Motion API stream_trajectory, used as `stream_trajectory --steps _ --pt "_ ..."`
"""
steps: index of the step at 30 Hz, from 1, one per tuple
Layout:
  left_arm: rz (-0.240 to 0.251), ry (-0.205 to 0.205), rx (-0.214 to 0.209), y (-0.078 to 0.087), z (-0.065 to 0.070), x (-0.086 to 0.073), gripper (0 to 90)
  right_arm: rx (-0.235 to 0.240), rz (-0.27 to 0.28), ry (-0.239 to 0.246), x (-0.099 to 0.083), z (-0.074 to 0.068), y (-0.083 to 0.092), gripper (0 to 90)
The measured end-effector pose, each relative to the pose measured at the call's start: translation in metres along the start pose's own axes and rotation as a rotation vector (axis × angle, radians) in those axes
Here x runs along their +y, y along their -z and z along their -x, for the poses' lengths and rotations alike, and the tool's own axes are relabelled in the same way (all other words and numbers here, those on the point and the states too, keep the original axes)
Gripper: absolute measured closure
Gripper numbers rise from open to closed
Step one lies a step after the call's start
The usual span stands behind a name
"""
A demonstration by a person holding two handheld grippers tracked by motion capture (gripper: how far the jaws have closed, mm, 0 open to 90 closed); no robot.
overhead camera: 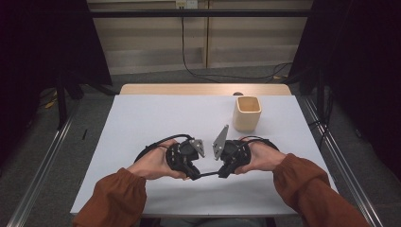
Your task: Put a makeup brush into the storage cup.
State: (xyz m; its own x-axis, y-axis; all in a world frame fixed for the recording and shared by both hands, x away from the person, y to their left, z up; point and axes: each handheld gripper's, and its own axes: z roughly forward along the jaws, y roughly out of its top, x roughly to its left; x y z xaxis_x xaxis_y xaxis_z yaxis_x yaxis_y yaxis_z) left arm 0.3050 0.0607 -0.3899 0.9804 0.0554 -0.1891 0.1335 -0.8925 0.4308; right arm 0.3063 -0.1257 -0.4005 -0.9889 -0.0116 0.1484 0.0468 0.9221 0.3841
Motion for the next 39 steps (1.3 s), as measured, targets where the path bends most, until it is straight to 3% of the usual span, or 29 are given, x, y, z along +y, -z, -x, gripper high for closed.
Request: stream_trajectory --steps 3,7,11,14,15,22,27,30,34,37,39 --pt "-0.002 0.001 -0.002 0.0 0.0 -0.002 73.1 -0.003 0.005 -0.003 -0.001 0.001 -0.001 85.0" --pt "0.031 0.032 0.007 0.001 -0.002 -0.008 60.2 0.002 0.0 -0.022 -0.002 0.001 0.0 85.0" --pt "0.056 0.05 0.038 0.001 -0.005 -0.013 43.5 -0.004 0.014 -0.024 -0.004 0.002 0.002 85.0" --pt "0.084 0.092 0.047 0.001 -0.006 -0.015 29.4 -0.005 0.019 -0.031 -0.005 0.002 0.004 85.0" --pt "0.089 0.085 0.047 0.001 -0.007 -0.015 26.7 -0.005 0.021 -0.035 -0.005 0.002 0.004 85.0" --pt "0.159 0.129 0.112 0.004 -0.008 -0.019 9.5 -0.011 0.037 -0.049 -0.008 0.002 0.005 85.0" --pt "0.203 0.139 0.114 0.007 -0.01 -0.025 5.2 -0.014 0.045 -0.056 -0.011 0.003 0.006 85.0" --pt "0.224 0.131 0.146 0.009 -0.01 -0.029 4.9 -0.018 0.053 -0.066 -0.014 0.004 0.005 85.0" --pt "0.291 0.139 0.158 0.011 -0.009 -0.036 5.0 -0.031 0.069 -0.084 -0.019 0.004 0.008 85.0" --pt "0.327 0.164 0.218 0.014 -0.008 -0.04 3.7 -0.033 0.086 -0.096 -0.022 0.004 0.009 84.9" --pt "0.352 0.178 0.231 0.015 -0.007 -0.044 3.8 -0.047 0.102 -0.106 -0.025 0.006 0.01 84.9"
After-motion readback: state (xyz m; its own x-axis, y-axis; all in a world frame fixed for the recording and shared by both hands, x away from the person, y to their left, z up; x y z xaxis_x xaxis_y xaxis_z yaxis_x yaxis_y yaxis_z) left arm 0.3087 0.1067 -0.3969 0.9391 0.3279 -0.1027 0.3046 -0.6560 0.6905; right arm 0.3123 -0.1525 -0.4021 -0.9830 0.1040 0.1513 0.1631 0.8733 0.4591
